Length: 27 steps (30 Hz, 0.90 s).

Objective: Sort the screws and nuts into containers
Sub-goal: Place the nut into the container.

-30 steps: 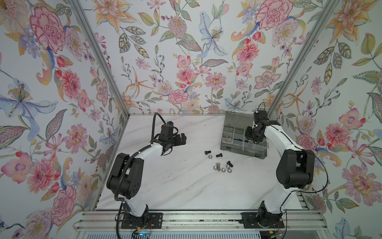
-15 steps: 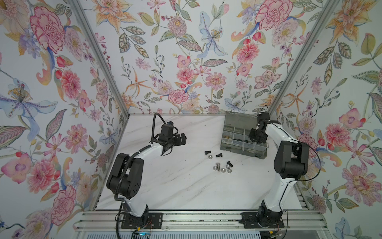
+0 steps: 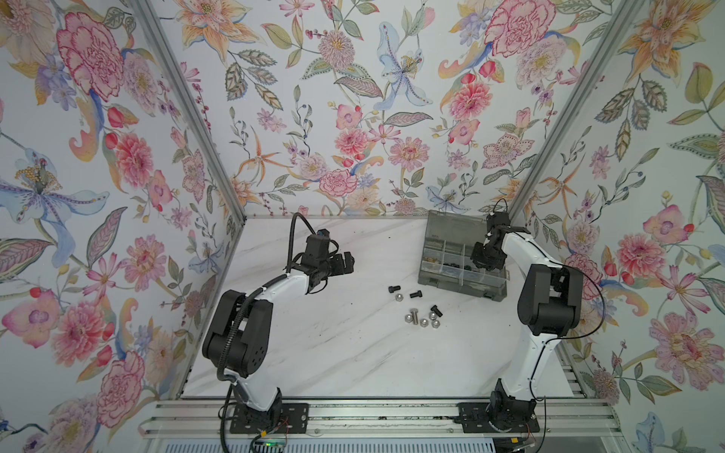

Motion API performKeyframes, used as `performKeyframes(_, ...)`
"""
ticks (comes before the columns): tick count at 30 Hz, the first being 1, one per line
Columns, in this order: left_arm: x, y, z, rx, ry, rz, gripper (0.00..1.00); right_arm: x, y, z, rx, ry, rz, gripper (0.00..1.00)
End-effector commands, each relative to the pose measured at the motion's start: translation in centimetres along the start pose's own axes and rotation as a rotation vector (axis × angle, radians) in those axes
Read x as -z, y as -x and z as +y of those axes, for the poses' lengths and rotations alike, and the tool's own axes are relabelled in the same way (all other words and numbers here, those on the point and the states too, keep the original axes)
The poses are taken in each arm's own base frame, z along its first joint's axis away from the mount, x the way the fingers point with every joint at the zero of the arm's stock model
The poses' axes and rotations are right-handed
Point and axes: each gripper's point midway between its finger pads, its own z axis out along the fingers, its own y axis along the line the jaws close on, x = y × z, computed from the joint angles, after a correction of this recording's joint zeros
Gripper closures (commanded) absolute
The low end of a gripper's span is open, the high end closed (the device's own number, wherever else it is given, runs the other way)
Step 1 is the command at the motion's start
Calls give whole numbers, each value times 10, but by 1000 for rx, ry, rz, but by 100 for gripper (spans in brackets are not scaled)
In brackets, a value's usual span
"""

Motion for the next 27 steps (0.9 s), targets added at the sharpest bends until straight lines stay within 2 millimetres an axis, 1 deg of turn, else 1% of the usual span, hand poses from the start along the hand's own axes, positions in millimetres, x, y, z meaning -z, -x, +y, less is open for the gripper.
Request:
performKeyframes(1,2,6,-9,-1,-14,-9,1,-3,4,6,23,3,4,89)
performKeyframes(2,2,6,-9,-1,-15,-10,1,-2,4,7,25,3,1,85)
performKeyframes(6,2,7,-9,-2,-15,-12,0,2,6,7,25,1,-9,66)
performKeyframes(7,2,7,-9,-3,-12,-12,1,3,6,7,25,-1,-12,63)
performKeyframes(13,3,8,-10,-3,-15,-19,1,18,8,9,31,11,-33,58)
performKeyframes(17,3,8,-9,0,-11,-19,1,42,2,25,76,71,-58,56)
performKeyframes(19,2,7,-9,2,-11,-18,1,57,-7,39,107,117,-65,55)
performKeyframes(21,1,7,-10,3,-12,-17,1,70,-22,57,155,167,-62,55)
performKeyframes(23,1,9,-13,0,-18,-19,0,78,-44,76,200,217,-39,53)
performKeyframes(24,1,9,-13,1,-17,-21,1,81,-58,87,230,246,-21,52)
performKeyframes(27,0,11,-13,-2,-17,-25,1,84,-98,109,287,279,36,50)
